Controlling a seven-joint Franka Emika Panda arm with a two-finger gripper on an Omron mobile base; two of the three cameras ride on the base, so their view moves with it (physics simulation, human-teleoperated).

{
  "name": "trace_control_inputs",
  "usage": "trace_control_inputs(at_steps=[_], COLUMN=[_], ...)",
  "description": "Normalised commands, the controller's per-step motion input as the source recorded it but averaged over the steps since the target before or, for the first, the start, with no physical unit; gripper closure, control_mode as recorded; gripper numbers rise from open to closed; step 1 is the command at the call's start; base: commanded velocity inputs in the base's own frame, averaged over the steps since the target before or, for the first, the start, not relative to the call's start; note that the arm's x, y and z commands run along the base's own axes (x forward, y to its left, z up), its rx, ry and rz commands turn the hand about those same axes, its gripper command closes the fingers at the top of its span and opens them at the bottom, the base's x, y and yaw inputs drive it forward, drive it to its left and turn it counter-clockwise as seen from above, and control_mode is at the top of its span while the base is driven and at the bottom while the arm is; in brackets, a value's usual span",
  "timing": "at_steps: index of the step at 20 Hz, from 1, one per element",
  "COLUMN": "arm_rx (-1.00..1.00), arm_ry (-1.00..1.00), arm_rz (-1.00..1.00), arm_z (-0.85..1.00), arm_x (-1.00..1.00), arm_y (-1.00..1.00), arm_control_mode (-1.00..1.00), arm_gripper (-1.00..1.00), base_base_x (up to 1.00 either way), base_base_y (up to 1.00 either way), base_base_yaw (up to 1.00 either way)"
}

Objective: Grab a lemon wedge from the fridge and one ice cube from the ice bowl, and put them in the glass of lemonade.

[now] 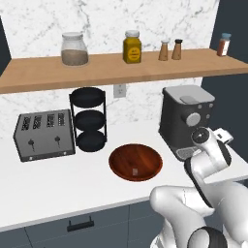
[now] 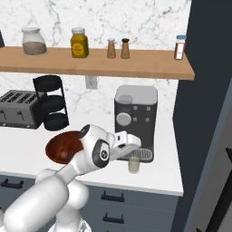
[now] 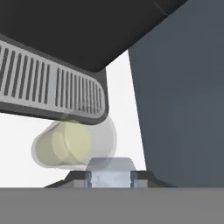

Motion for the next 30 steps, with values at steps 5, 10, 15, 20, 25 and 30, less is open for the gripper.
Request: trace_control_inputs(at_steps=[5,10,15,20,25,30], arm_rx=[-0.03,0.00,0.00,0.00,0.00,-0.01], arm_ry=[0.21,0.10,0.04,0.00,0.00,-0.01], arm_rz=[-0.05,0.00,0.00,0.00,0.00,0.00], arm_z=[-0.09,-0.07,-0.08,-0.13,-0.20,-0.22], arm_x=[0.39,0.28,0.18,-0.01,-0.19,-0.24], arm_y=[0.00,0.00,-0.07,-0.19,-0.17,-0.01], arm_control_mode=[-1.00,-1.00,-1.00,-1.00,-1.00,-1.00], arm_gripper=[1.00,1.00,1.00,-1.00,-1.00,-1.00], base_base_x=[0.00,0.00,0.00,0.00,0.00,0.00], base_base_y=[0.00,0.00,0.00,0.00,0.00,0.00], base_base_yaw=[0.00,0.00,0.00,0.00,0.00,0.00])
